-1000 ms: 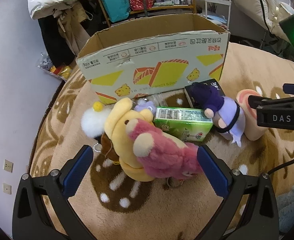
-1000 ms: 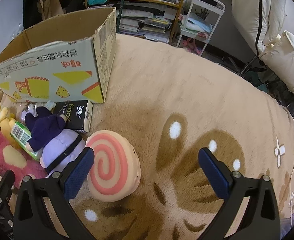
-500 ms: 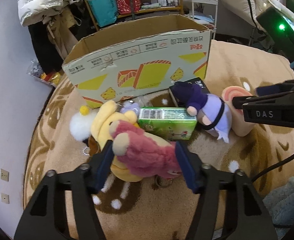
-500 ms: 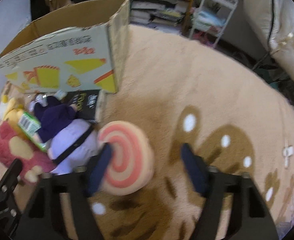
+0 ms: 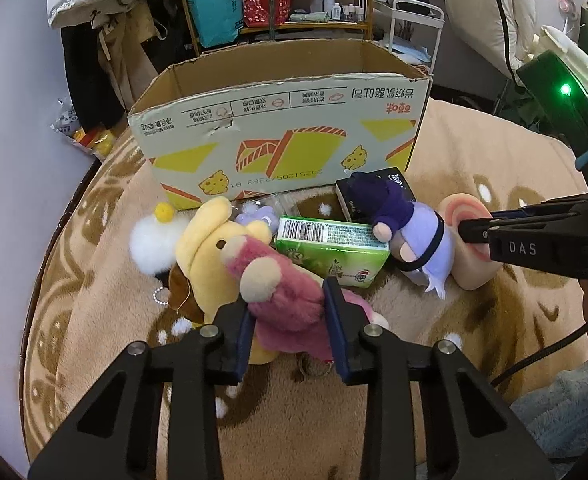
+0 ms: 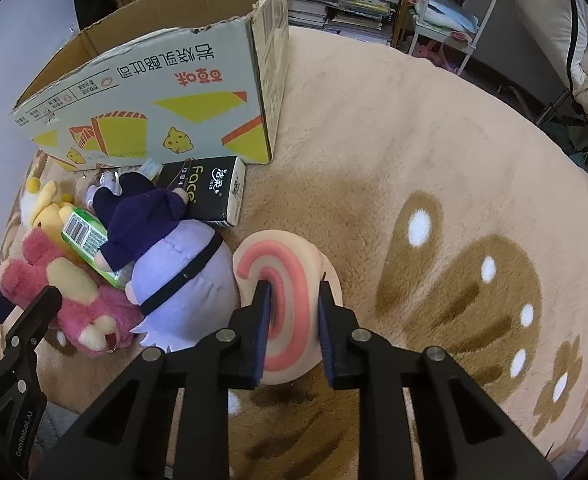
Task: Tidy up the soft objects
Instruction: 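Close the left tool on the pink bear while the right tool grips the swirl cushion, then lift the pink bear with the left tool while the right tool carries the cushion to the box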
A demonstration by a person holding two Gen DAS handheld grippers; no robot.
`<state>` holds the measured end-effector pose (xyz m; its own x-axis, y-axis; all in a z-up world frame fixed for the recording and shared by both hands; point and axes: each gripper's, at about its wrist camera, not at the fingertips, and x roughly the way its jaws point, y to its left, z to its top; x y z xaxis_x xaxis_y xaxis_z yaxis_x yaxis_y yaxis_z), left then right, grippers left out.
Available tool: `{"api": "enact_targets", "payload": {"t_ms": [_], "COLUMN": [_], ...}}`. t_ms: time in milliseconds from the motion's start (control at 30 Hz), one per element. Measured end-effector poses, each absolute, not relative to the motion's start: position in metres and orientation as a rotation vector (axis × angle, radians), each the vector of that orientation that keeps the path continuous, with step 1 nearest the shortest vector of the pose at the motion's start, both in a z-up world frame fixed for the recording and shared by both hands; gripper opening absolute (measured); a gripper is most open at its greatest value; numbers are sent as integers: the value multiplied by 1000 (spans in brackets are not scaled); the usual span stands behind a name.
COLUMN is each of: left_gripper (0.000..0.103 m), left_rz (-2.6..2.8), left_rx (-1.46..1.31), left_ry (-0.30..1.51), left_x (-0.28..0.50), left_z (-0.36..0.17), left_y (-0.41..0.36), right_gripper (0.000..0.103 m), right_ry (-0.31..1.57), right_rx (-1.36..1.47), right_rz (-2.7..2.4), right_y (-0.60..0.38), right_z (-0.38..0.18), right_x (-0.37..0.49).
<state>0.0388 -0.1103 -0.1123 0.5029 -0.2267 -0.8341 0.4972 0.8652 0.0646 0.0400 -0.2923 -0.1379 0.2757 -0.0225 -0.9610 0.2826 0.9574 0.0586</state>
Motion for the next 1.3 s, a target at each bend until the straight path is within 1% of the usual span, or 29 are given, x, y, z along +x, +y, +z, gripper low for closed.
{"api": "enact_targets", "payload": {"t_ms": [233, 433, 667, 967, 1300], "left_gripper": [32, 31, 30, 30, 30], "left_rz": [-429, -434, -435, -395, -287], "left_rx": [289, 307, 305, 270, 308], "left_ry": [950, 934, 911, 871, 688], "left_x": [39, 36, 30, 28, 9], "left_z": [-113, -113, -105, -90, -60], "left_y": [-109, -111, -108, -94, -82], "right_gripper": [22, 18, 18, 18, 17], "right_ry": [1274, 1261, 1247, 1154, 1000], "right_rx": [269, 256, 262, 278, 333], "right_rz": [-205, -200, -207, -213, -149], "right_y": [-298, -294, -292, -292, -289], "right_z": [-135, -133, -127, -104, -72], "right_x": [37, 35, 34, 26, 19]}}
